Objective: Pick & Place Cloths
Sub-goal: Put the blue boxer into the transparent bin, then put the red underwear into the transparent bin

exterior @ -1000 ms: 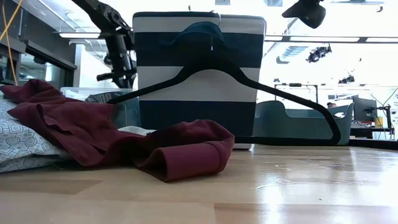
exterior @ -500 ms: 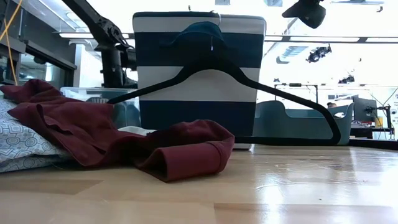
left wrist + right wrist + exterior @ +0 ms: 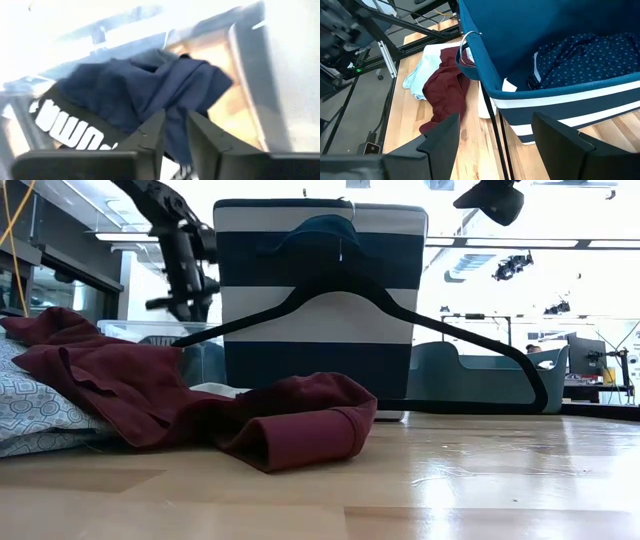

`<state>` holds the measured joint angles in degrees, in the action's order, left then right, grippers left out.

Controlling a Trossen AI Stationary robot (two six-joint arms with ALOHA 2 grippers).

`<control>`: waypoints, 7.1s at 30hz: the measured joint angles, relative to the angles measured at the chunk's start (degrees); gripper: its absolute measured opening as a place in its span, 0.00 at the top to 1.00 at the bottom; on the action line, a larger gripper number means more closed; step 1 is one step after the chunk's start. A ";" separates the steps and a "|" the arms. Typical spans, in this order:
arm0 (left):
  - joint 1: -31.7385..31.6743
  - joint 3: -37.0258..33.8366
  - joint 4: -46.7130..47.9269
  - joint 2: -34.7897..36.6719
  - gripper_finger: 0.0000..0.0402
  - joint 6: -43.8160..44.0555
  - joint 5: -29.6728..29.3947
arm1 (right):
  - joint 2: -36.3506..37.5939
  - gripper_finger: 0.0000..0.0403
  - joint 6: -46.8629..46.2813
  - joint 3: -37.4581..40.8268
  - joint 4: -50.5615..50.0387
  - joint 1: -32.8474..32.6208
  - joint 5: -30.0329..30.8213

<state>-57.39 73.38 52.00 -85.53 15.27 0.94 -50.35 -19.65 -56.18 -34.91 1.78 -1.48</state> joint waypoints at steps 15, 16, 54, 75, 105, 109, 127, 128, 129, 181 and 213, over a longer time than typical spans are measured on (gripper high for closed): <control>5.10 2.89 9.66 19.98 0.61 5.46 4.78 | 0.00 0.41 -0.01 0.00 0.01 -0.02 0.00; 6.62 2.89 10.45 21.61 0.61 6.38 4.58 | 0.00 0.41 -0.01 0.00 0.00 0.00 0.00; 76.70 2.87 11.72 7.72 0.65 55.54 -13.40 | -0.02 0.41 0.01 0.00 0.03 0.00 0.00; 76.60 2.87 6.01 -6.27 0.57 49.46 -1.34 | -0.02 0.41 0.00 0.00 0.00 -0.01 0.00; 76.48 2.87 6.85 -17.82 0.56 49.51 -7.43 | -0.02 0.41 0.01 0.00 0.01 -0.01 0.00; 76.47 2.87 6.82 -17.82 0.75 49.59 -4.89 | -0.02 0.41 -0.01 0.00 0.01 -0.02 0.00; 76.52 17.66 18.56 -17.79 1.00 40.26 -2.22 | -0.02 0.41 0.01 0.00 0.01 0.00 0.00; 76.52 19.83 20.69 -17.79 1.00 39.43 -2.85 | -0.02 0.41 -0.01 0.00 0.01 0.00 0.00; 76.52 22.08 23.01 -17.79 1.00 38.64 -3.07 | -0.02 0.41 -0.01 0.00 0.01 0.00 0.00; 73.61 61.60 14.56 2.47 1.00 -3.10 -80.28 | 0.00 0.41 0.01 0.00 0.91 -0.02 0.00; 27.72 61.51 37.17 -3.70 1.00 -2.24 -58.72 | 0.00 0.41 -0.01 0.00 0.89 -0.02 0.00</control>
<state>-29.67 134.89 89.17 -89.24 13.03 -57.78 -50.35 -19.66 -56.18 -34.02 1.76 -1.48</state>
